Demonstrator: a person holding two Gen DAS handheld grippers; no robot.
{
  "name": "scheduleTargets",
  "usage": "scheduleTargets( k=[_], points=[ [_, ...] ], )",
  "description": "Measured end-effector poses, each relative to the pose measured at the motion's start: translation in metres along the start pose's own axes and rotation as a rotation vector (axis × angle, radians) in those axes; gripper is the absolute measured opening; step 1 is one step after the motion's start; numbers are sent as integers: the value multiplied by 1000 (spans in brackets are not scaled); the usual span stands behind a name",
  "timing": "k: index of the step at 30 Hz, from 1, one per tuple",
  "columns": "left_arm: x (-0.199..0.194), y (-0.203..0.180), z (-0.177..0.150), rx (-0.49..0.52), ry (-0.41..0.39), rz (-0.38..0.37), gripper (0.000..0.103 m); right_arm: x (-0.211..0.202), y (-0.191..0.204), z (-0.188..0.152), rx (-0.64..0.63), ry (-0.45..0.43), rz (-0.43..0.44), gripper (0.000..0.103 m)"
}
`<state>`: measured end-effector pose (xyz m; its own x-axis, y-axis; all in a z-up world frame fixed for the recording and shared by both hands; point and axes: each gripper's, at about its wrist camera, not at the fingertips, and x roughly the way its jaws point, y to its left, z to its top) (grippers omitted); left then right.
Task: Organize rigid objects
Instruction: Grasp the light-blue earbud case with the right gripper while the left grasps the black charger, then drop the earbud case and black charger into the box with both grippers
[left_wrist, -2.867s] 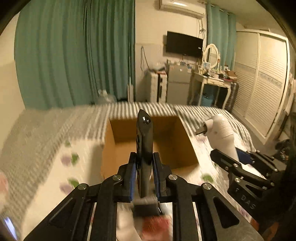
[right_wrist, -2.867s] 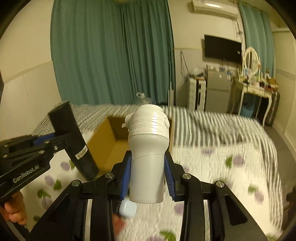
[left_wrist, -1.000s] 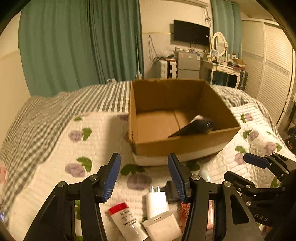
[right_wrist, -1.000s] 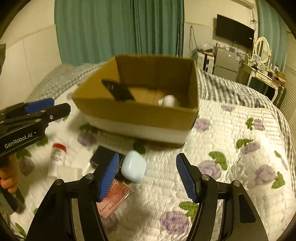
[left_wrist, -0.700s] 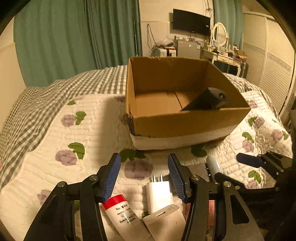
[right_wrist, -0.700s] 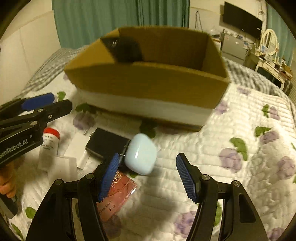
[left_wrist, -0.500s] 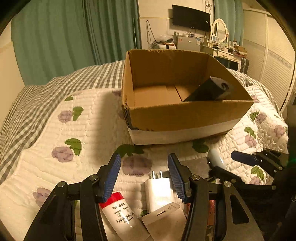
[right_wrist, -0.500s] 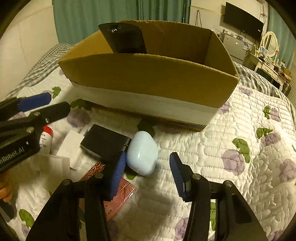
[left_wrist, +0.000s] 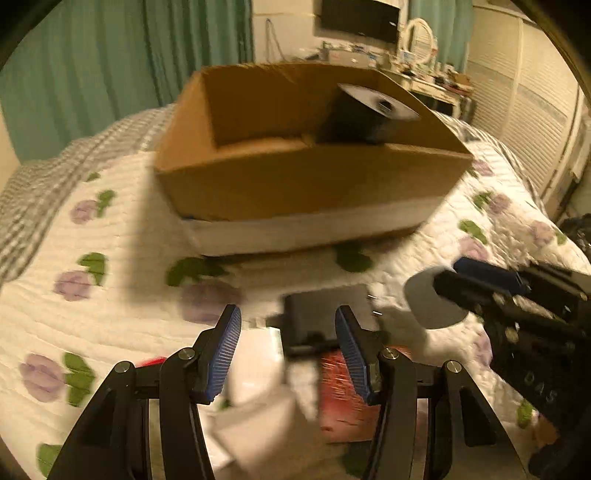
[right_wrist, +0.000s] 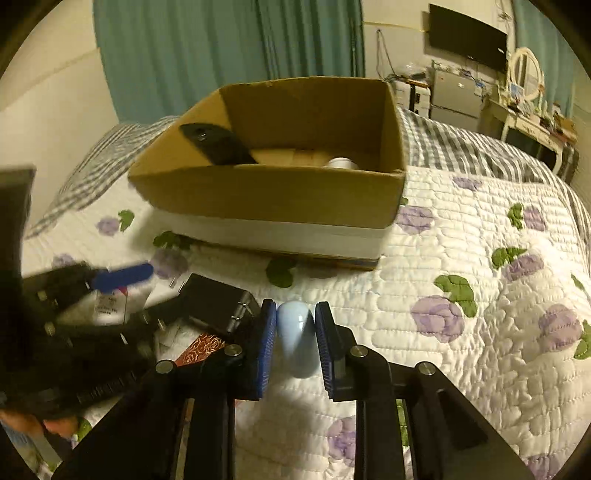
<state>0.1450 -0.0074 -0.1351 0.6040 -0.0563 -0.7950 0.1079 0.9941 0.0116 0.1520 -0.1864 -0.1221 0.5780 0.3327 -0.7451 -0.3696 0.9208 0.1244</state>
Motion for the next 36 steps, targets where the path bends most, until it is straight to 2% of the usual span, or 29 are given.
scheduleTargets(
  k=[3, 5, 9, 12, 15, 17, 21, 24, 31, 36],
  points=[
    [11, -13, 0, 18, 47, -38, 56, 1, -1, 3, 17, 4, 13, 21],
    [19, -14, 4, -7, 72, -44, 65, 1, -3, 4, 21, 5, 19, 20],
    [30, -12, 9, -68, 107, -74, 71, 2, -10, 3, 47, 18, 27, 20],
    [38, -20, 10, -42, 110, -30, 72, 7, -13, 2, 58, 35, 23, 20],
    [49, -36, 10, 37, 101, 43, 72, 10, -12, 2, 53, 42, 17, 20],
    [50, -40, 8, 55, 84, 58, 70, 10, -13, 1, 53, 40, 15, 20],
    [40, -37, 6, 33, 65, 12, 69, 3, -13, 2, 49, 14, 12, 20],
    [26, -40, 5, 39, 41, 10, 69, -8, -9, 5, 33, -18, 11, 19],
    [-27, -43, 8, 45, -61, 27, 69, -45, 4, 20, -22, -107, -9, 19],
    [-74, -26, 31, 24, -168, 11, 69, -80, 10, 42, -53, -184, -7, 19]
  ],
)
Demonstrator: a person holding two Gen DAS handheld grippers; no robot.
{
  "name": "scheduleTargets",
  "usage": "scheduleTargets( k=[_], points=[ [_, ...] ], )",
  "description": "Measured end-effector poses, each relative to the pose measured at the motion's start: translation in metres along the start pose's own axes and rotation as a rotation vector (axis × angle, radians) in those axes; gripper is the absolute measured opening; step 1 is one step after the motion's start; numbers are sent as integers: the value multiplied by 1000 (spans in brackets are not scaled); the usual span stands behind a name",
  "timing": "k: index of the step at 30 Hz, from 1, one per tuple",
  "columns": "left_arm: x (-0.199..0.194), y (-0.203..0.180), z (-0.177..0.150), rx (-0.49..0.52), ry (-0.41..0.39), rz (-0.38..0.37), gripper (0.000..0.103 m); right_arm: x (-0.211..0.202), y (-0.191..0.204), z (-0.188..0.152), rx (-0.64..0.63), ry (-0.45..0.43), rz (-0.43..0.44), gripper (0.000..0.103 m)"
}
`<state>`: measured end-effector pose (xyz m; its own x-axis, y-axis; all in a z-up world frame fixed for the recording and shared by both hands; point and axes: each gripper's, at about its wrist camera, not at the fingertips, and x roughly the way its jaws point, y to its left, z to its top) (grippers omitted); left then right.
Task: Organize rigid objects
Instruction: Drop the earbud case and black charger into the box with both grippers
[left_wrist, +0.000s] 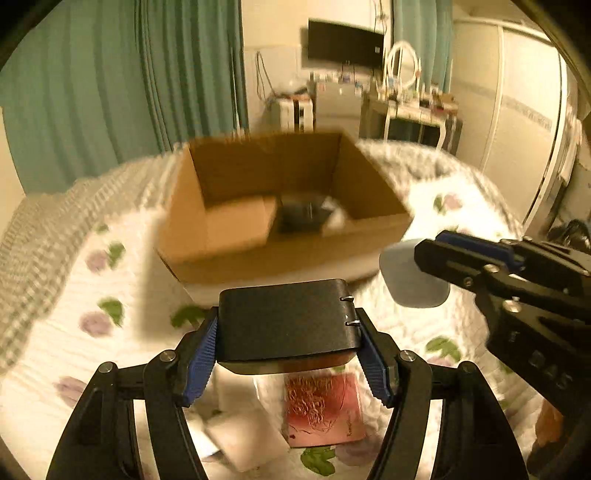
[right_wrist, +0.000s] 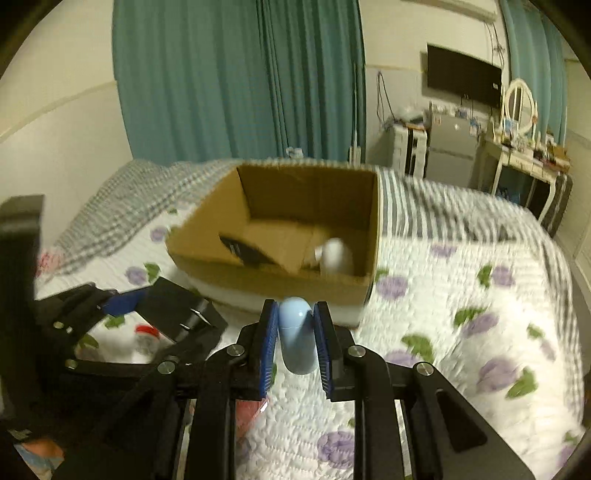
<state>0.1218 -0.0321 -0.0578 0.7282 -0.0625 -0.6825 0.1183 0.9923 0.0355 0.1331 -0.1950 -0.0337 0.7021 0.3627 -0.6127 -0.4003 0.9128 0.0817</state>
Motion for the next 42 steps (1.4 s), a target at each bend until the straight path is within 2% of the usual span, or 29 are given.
scheduleTargets(
  k=[5, 8, 11, 16, 21, 22, 23, 28, 32, 38, 39, 40, 41, 42],
  points=[
    [-33, 13, 39, 1, -93, -2, 69, -18, -1, 39, -29, -73, 10, 18],
    [-38, 24, 68, 5, -141, 17, 69, -19, -4, 63, -46, -112, 13, 18],
    [-22, 33, 89, 11, -156, 39, 69, -8, -7, 84, -47, -127, 22, 18],
    [35, 49, 115, 16, -111, 42, 69, 36, -17, 104, -47, -100, 27, 17],
    [92, 58, 107, 26, -51, 44, 69, 88, -30, 103, -44, -47, 17, 16],
    [102, 58, 104, 28, -35, 39, 69, 94, -33, 99, -40, -41, 21, 3],
    [111, 58, 101, 32, -22, 34, 69, 98, -36, 95, -37, -33, 26, 0],
    [131, 54, 96, 34, 6, 27, 71, 126, -40, 85, -39, 36, 18, 0],
    [111, 53, 102, 53, -82, 46, 71, 123, -45, 78, -24, 34, 23, 0],
    [68, 64, 96, 2, -108, 59, 71, 94, -39, 66, -18, 8, 40, 1],
    [62, 65, 93, 0, -107, 64, 71, 87, -35, 60, -19, 11, 45, 2],
    [53, 65, 89, -1, -102, 74, 71, 80, -30, 53, -20, 15, 55, 11],
    [45, 67, 83, 1, -99, 80, 71, 74, -27, 46, -22, 19, 59, 33],
    [37, 68, 76, -2, -101, 78, 71, 68, -22, 37, -23, 20, 60, 46]
  ],
)
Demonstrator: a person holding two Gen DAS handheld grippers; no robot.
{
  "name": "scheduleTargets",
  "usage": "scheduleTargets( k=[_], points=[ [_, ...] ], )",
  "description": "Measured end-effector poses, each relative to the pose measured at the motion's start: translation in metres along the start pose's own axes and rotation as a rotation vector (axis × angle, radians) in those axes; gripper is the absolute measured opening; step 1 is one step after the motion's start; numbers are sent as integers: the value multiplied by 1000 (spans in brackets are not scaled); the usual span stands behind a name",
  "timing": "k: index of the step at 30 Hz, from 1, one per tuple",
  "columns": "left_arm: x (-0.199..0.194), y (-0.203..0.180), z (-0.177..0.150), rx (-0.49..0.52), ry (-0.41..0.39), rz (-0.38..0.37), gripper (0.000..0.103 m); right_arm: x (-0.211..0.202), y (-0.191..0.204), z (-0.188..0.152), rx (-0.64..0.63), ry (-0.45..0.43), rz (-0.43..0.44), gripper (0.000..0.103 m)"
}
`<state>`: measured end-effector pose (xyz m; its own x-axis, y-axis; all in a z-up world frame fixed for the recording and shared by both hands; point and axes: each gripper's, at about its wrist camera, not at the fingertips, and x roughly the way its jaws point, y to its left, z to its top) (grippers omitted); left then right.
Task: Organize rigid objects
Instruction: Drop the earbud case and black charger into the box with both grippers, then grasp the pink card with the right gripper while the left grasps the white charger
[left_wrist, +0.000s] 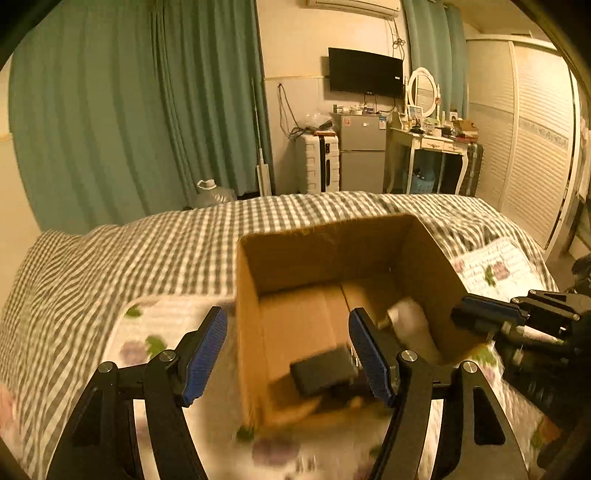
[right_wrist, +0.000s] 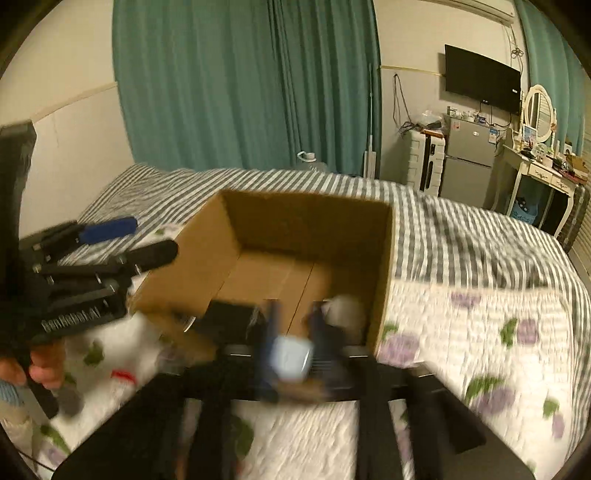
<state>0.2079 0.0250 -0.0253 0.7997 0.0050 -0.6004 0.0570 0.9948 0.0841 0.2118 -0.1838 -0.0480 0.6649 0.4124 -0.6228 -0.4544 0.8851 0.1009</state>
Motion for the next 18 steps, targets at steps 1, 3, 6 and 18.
scheduleTargets(
  k=[1, 3, 6, 18],
  points=[
    [-10, 2, -9, -10, -3, 0, 71, -6, 6, -11, 0, 2, 1, 61],
    [-23, 4, -27, -17, 11, 7, 71, -15, 17, -28, -5, 20, 14, 61],
    [-35, 4, -64, -20, 57, 11, 71, -20, 32, -57, -15, 76, 46, 61],
    [-22, -29, -157, -7, 294, -84, 71, -26, 36, -97, 10, 149, -14, 61]
  ],
)
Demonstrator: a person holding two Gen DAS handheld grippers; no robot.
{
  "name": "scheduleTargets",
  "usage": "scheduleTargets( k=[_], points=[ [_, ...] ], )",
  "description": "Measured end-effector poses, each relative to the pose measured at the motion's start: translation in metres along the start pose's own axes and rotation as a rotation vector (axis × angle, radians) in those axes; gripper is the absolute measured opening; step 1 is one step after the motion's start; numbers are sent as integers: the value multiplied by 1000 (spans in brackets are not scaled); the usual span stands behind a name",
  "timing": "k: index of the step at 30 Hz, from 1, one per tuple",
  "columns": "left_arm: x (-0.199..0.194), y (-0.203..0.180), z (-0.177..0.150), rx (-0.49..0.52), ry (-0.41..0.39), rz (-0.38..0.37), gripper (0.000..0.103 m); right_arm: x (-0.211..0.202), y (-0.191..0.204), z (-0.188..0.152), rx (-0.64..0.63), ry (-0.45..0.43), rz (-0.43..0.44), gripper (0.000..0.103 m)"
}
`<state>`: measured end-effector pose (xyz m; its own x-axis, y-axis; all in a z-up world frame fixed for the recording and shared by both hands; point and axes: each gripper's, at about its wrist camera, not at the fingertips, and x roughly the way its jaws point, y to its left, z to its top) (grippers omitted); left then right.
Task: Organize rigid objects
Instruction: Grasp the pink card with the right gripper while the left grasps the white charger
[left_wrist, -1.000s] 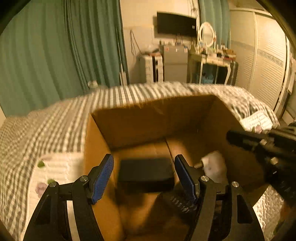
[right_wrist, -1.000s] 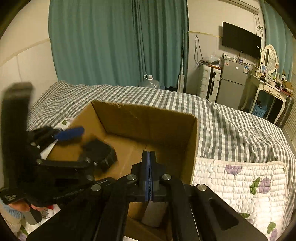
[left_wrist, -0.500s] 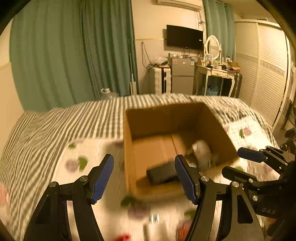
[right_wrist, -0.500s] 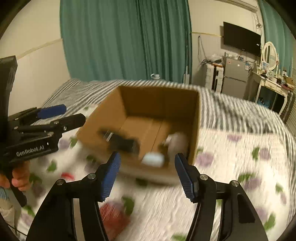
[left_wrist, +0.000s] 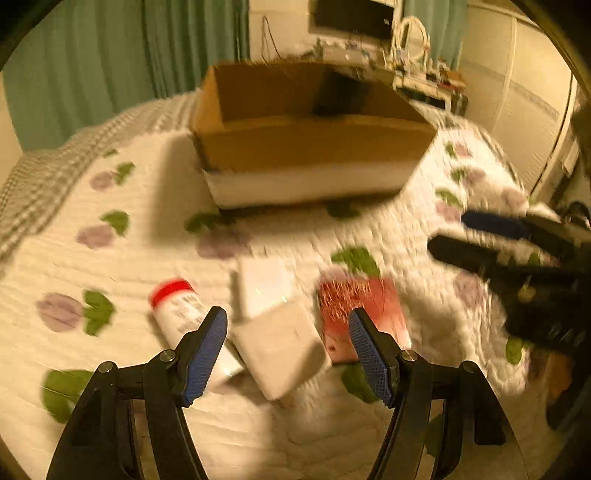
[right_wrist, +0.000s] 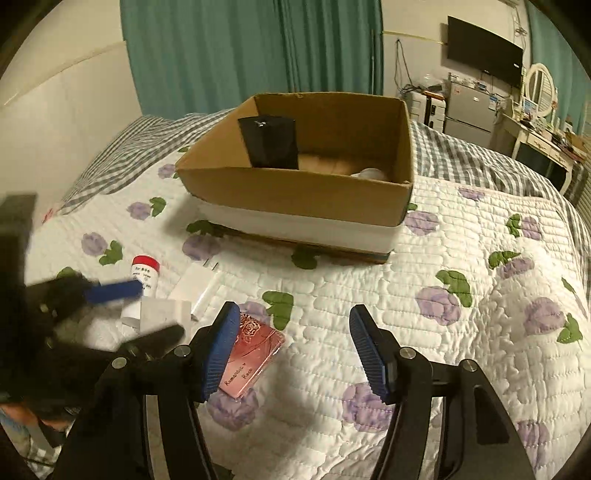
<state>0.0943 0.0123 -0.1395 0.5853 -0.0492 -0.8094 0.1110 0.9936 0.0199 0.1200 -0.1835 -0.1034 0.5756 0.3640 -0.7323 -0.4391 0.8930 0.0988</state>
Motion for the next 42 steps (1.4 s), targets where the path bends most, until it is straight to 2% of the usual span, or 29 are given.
scheduleTargets(
  k=[3, 7, 10, 12, 16, 21, 23, 24, 26, 28, 30, 34, 39, 41, 42],
  points=[
    [13, -1, -4, 10, 35, 26, 71, 0, -1, -3, 13, 5, 4, 61],
    [33, -12, -7, 76, 86, 77, 71, 4, -5, -4, 31, 17, 16, 61],
    [37, -5, -7, 25, 102, 41, 69, 2, -8, -4, 44, 12, 29, 61],
    [32, -1, -7, -2, 95, 17, 60, 2, -9, -5, 50, 9, 39, 61],
    [21, -2, -6, -8, 68, 43, 57, 1, -9, -7, 51, 11, 48, 61],
    [-8, 17, 10, -63, -22, 15, 54, 6, 1, -9, 18, 36, 44, 61],
    [-14, 24, 18, -74, -47, 27, 53, 12, 9, -11, -1, 65, 55, 62],
    [-15, 28, 21, -74, -56, 39, 53, 16, 14, -13, -11, 83, 68, 64],
    [-16, 35, 23, -74, -67, 72, 53, 23, 24, -17, -25, 105, 68, 84],
    [-17, 39, 22, -83, -67, 61, 53, 32, 35, -22, -35, 128, 68, 91],
    [-16, 41, 22, -83, -64, 37, 53, 41, 45, -26, -47, 152, 79, 91],
    [-15, 43, 22, -79, -66, 13, 53, 64, 59, -33, -89, 202, 46, 91],
    [-17, 46, 20, -89, -72, -7, 53, 83, 68, -34, -114, 202, -6, 91],
    [-19, 47, 19, -92, -74, -11, 53, 85, 69, -34, -123, 198, -19, 83],
    [-19, 47, 20, -93, -75, -12, 53, 83, 70, -34, -124, 194, -18, 82]
  ],
)
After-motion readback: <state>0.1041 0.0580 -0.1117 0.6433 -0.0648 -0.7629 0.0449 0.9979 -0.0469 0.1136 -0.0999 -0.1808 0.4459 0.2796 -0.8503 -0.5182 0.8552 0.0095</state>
